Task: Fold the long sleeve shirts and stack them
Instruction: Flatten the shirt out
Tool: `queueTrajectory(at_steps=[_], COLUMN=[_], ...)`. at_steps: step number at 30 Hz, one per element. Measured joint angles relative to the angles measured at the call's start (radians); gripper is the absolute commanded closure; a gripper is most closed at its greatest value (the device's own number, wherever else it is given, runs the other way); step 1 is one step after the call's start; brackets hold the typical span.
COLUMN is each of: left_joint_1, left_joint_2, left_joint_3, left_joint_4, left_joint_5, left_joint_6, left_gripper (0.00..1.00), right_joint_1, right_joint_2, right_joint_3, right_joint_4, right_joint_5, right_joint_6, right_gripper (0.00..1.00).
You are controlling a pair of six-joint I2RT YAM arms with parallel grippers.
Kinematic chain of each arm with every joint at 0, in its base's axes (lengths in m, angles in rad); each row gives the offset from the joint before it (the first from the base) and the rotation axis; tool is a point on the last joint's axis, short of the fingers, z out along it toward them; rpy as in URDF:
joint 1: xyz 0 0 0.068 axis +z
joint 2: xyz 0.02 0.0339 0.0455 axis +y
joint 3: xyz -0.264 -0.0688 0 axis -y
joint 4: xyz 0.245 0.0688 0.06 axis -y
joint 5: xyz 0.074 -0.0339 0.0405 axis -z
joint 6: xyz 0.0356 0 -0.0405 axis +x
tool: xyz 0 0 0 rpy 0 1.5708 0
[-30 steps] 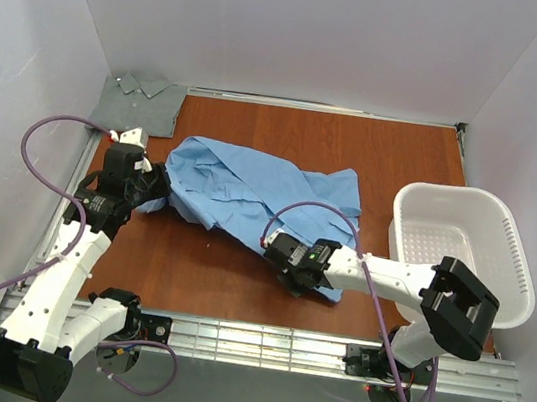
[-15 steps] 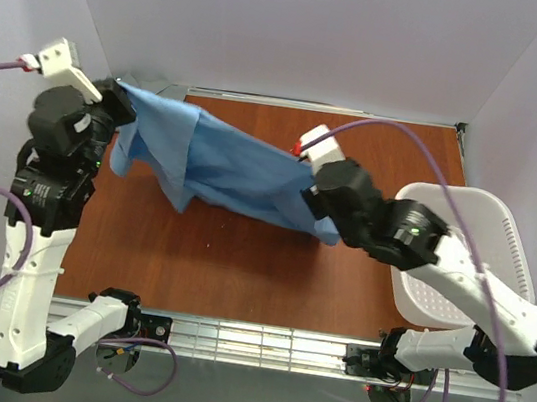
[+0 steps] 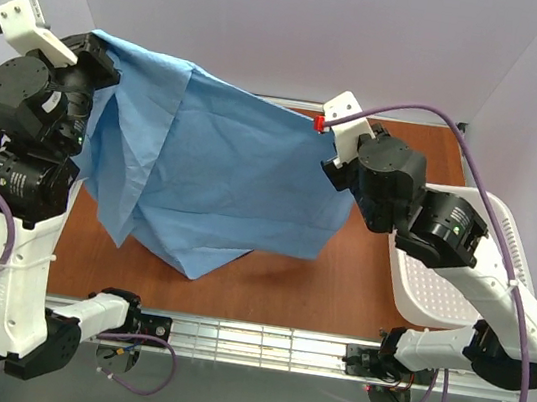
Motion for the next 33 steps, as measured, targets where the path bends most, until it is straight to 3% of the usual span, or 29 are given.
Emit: queueTrajectory(at_steps=[5,13,21,29,31,33], left_joint_1=[-0.001,-0.003,-0.057,-0.062,-0.062,-0.062], left_joint_2=[-0.062,-0.180,-0.214,-0.143,-0.102,-0.045], left_joint_3=[0.005,0.180,0.254,-0.006,-0.145,-0.291], left_joint_4=[-0.037,-0.026,0.017,0.080,0.135,0.188], left_joint_5=[-0.029,-0.033,-0.039,-0.112,-0.132,-0.151], left_joint_6=[0.027,0.092,0.133,0.171,0.186,0.200], left_gripper=[1.00,1.00,1.00,1.00,1.00,1.00], right_joint_1=[0.001,0.001,0.001,-0.029,-0.080,-0.211], right_joint_2=[-0.098,-0.250,-0.224,-0.145,-0.119,-0.084], right_joint_3=[-0.031,-0.010,0.008,-0.068,-0.106,-0.168], right_joint_4=[0.005,0.010,0.029,0.076,0.098,0.133], right_joint_5=[-0.130,-0.382,-0.417,-0.250,-0.247,-0.304], right_joint_6=[-0.003,-0.001,-0.008,-0.037,-0.034,-0.017], right_gripper=[0.99,0.99,0.99,0.99,0.99,0.99])
